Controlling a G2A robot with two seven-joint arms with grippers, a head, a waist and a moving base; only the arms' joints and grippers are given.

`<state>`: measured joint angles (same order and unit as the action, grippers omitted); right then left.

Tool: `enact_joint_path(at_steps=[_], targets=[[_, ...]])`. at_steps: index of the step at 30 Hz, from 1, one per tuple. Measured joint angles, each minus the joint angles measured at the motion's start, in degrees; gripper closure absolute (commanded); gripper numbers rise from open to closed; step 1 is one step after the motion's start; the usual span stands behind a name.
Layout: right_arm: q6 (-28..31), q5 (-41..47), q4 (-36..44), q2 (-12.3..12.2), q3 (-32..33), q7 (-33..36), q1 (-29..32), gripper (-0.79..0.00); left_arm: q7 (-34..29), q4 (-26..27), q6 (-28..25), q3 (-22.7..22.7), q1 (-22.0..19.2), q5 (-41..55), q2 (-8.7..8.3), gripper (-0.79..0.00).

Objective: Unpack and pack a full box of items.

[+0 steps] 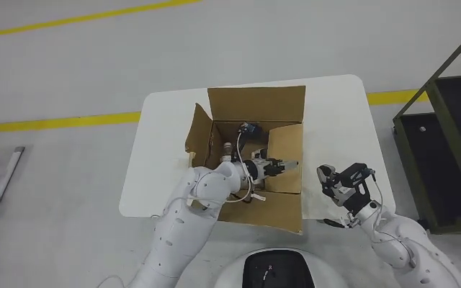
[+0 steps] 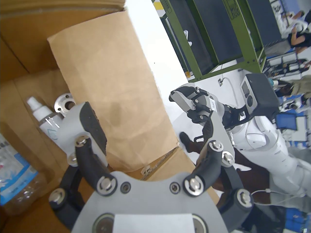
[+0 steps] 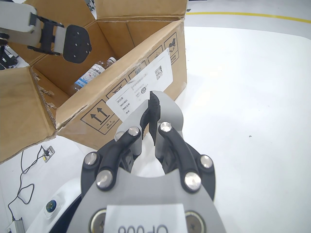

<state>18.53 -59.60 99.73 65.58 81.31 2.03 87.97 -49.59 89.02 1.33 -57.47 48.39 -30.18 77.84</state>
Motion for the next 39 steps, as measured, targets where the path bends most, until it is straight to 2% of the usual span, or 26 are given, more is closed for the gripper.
enact_joint_path(at_steps=[8, 22, 28, 37, 39], targets=[[-0.1, 0.12, -0.05, 0.05, 0.33, -0.44, 0.69, 0.0, 2.02, -6.94, 3.26, -3.2, 0.78, 5.74, -0.04, -0.785], [0.11, 0.44, -0.67, 0.26, -0.44, 0.08, 0.52, 0.0, 0.99, -17.4, 2.68, -0.73, -2.31, 20.65, 1.84, -0.785], [0.62, 0.65, -1.11, 0.45, -1.87, 1.36, -0.76, 0.0, 0.24, -19.63, 2.21, -0.34, -2.96, 24.48, 2.21, -0.785], [0.45, 0.68, -1.47, 0.69, -3.0, 1.84, -2.06, 0.0, -3.32, -19.97, 0.74, -1.04, -3.09, 34.25, 2.65, -0.785], [0.1, 1.57, -1.64, 0.74, -2.75, 1.62, -2.06, -0.212, -3.77, -19.88, 0.2, -1.26, -3.09, 36.02, 2.7, -0.785]])
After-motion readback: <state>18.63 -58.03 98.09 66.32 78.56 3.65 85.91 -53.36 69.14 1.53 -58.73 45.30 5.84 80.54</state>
